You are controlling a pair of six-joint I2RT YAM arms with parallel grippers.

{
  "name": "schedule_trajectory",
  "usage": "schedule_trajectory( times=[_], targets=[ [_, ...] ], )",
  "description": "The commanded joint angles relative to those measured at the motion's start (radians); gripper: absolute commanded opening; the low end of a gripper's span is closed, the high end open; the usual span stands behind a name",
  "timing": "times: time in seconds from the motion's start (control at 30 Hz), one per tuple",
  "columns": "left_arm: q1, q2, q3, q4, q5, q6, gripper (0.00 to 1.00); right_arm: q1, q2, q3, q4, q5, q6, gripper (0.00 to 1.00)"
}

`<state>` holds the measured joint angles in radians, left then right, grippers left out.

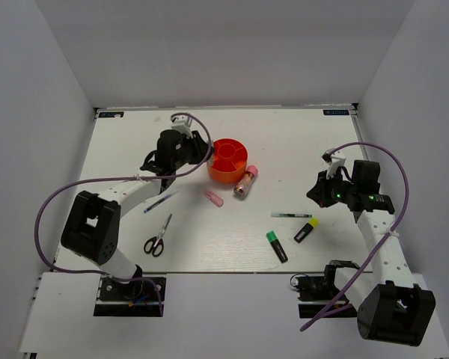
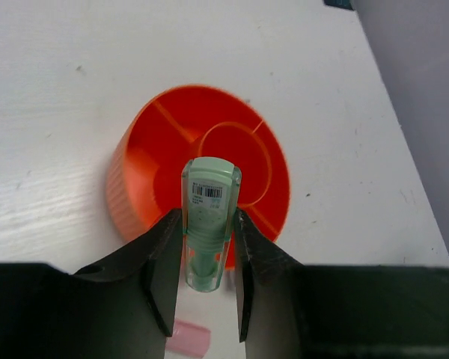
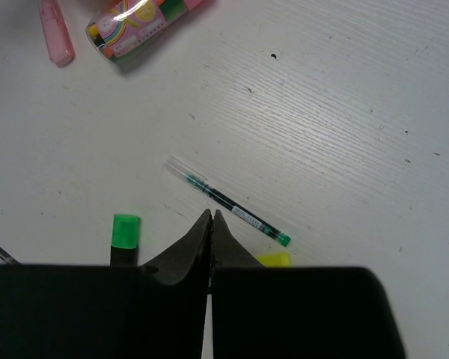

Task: Sort the stationery into containers
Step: Place the stationery in the storage box.

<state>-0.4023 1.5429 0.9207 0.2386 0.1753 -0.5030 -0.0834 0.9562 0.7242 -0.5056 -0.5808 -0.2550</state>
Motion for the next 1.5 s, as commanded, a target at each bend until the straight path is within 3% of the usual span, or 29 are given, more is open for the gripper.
schedule_trajectory(
  times=[0.0,0.37,0.9,1.03,1.07,1.13,1.17,1.3,1.47],
  targets=[
    [-0.018,0.023,0.105,0.099,-0.034,-0.003,0.00,-0.003,-0.007,0.020,0.013,-0.024,-0.009,0.00],
    [-0.055,0.166,0.273,-0.009,-0.097,0.240,0.00,-0.001,-0.002,0.021,0.018,-0.021,-0.015,0.00],
    [-0.069,0.253,0.302,-0.008,-0.171,0.294,0.01,-0.001,0.010,0.023,0.009,-0.011,-0.018,0.01],
    [-0.075,0.253,0.287,-0.009,-0.192,0.276,0.14,-0.001,0.010,0.021,0.010,-0.011,-0.018,0.01],
    [-0.075,0.255,0.279,-0.012,-0.195,0.276,0.24,-0.004,0.010,0.023,0.010,-0.010,-0.018,0.01],
    [-0.078,0.253,0.277,-0.013,-0.203,0.274,0.32,-0.004,0.010,0.023,0.010,-0.010,-0.018,0.03],
    [-0.079,0.247,0.279,-0.024,-0.206,0.274,0.48,-0.003,0.009,0.024,0.012,-0.010,-0.018,0.03],
    [-0.079,0.244,0.288,-0.042,-0.212,0.273,0.57,-0.003,0.010,0.023,0.009,-0.010,-0.018,0.04],
    [-0.079,0.235,0.302,-0.067,-0.211,0.274,0.59,-0.004,0.006,0.024,0.007,-0.008,-0.018,0.04]
  ],
)
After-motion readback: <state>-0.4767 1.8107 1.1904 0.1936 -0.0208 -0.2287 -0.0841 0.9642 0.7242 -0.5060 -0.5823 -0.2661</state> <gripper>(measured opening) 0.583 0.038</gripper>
